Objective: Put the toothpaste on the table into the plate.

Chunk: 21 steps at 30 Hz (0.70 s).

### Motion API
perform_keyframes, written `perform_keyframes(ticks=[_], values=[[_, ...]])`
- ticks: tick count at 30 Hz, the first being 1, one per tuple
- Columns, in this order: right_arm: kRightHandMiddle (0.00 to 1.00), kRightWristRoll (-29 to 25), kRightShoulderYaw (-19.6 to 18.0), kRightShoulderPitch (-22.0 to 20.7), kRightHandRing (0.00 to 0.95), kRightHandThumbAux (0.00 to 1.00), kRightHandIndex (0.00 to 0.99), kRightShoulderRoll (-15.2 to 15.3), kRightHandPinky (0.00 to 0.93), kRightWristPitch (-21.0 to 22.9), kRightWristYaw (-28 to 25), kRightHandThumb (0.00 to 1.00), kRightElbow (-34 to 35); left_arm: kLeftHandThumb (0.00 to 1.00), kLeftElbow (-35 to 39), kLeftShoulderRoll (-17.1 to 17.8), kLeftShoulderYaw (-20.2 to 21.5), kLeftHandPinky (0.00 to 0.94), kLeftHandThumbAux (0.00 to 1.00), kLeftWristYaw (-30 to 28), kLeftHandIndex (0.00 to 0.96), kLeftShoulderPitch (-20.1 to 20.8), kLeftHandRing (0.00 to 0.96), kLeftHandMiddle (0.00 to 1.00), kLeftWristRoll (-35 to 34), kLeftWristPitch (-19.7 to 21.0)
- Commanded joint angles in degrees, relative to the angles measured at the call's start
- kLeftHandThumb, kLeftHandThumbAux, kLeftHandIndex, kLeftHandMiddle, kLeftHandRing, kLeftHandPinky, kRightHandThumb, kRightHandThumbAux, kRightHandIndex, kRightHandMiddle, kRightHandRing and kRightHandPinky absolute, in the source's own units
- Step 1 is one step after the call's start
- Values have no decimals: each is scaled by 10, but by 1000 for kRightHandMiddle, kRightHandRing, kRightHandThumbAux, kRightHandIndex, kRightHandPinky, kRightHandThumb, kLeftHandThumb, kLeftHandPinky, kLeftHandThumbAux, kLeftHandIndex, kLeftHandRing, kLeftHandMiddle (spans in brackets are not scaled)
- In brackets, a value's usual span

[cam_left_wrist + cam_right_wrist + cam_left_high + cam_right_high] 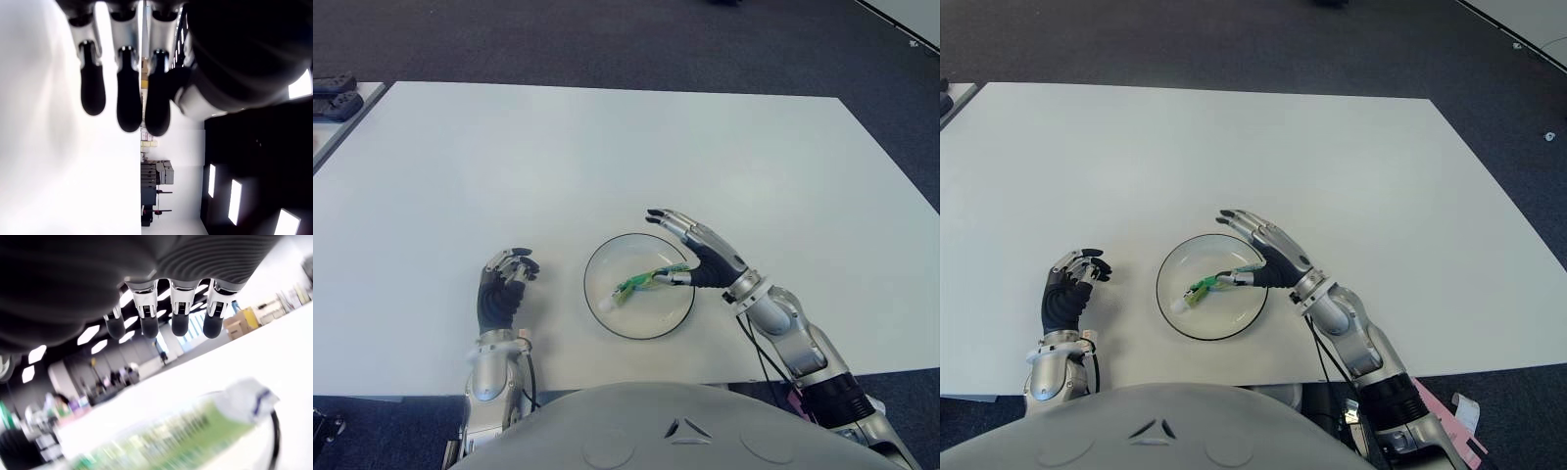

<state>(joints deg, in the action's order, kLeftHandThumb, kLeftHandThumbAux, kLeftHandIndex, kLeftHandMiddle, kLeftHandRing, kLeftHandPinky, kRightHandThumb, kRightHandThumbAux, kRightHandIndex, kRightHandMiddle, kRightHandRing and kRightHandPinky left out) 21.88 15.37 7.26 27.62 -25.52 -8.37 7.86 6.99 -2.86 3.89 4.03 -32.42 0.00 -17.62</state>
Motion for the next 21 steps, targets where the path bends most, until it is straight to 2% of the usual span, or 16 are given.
perform_keyframes(ticks=[1,2,5,9,12,13,18,21], values=[[0,-170,-49,22,0,381,0,-53,35,35,-20,108,-3,705,-28,10,5,526,719,-15,432,15,555,577,-9,-14],[0,-194,-61,9,0,400,0,-74,41,27,-9,103,-32,705,-30,11,5,526,719,-16,432,16,555,577,-11,-16],[153,-253,-86,-5,143,553,61,-120,181,24,7,121,-71,704,-35,13,6,523,719,-17,432,20,554,575,-12,-17],[254,-320,-111,-3,246,629,108,-167,289,45,12,164,-79,704,-37,14,7,522,720,-14,432,23,553,575,-8,-14],[317,-364,-136,4,311,668,157,-210,358,70,41,197,-67,704,-36,14,6,519,720,-13,432,26,553,576,-6,-10],[346,-371,-144,6,340,694,200,-221,387,77,51,207,-63,704,-35,14,5,520,720,-13,432,27,554,577,-7,-10],[405,-388,-172,17,401,763,293,-250,446,108,75,221,-42,705,-38,15,6,523,719,-18,433,32,555,580,-12,-11],[427,-422,-197,21,424,800,330,-272,461,158,103,224,-19,705,-41,19,7,523,719,-24,433,34,556,580,-17,-18]])
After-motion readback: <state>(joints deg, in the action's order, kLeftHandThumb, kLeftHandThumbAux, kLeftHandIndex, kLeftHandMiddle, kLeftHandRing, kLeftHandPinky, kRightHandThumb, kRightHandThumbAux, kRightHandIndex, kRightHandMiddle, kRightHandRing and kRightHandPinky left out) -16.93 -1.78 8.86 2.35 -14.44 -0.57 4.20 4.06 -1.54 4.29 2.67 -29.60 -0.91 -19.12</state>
